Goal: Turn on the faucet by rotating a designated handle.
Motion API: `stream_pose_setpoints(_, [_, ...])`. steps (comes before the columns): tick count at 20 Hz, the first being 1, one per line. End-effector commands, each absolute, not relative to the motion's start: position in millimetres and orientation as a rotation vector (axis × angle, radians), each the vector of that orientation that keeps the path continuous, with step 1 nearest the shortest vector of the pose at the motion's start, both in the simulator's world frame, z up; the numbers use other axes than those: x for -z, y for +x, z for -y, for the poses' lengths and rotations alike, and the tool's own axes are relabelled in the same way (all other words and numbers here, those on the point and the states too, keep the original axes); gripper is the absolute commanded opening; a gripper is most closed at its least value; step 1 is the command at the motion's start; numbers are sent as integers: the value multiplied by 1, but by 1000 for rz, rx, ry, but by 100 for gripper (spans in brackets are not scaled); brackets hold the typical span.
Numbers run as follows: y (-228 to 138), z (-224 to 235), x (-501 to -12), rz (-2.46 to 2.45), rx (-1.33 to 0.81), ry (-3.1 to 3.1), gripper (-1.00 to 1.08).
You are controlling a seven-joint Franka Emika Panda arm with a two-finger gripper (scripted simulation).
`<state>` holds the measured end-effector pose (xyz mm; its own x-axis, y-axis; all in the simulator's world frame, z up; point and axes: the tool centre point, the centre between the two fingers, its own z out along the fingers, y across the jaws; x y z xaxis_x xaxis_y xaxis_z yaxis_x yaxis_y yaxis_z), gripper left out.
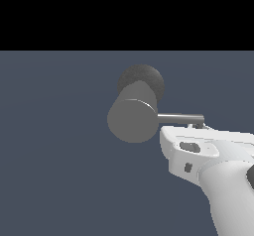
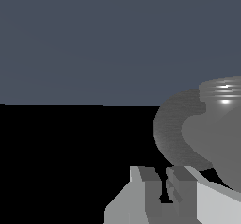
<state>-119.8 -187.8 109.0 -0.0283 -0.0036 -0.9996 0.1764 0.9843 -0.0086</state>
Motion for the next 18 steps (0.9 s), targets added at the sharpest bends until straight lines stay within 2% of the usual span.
stream_pose_setpoints(1, [-118,180,-131,-1567,134,122,-100])
stream_pose_setpoints(5, [-118,181,-140,-1567,134,122,-100])
stream_pose_setpoints(6, [-121,191,-119,-1602,148,136,-100])
stream_pose_setpoints(18, [-117,176,-163,-1585,141,129,-100])
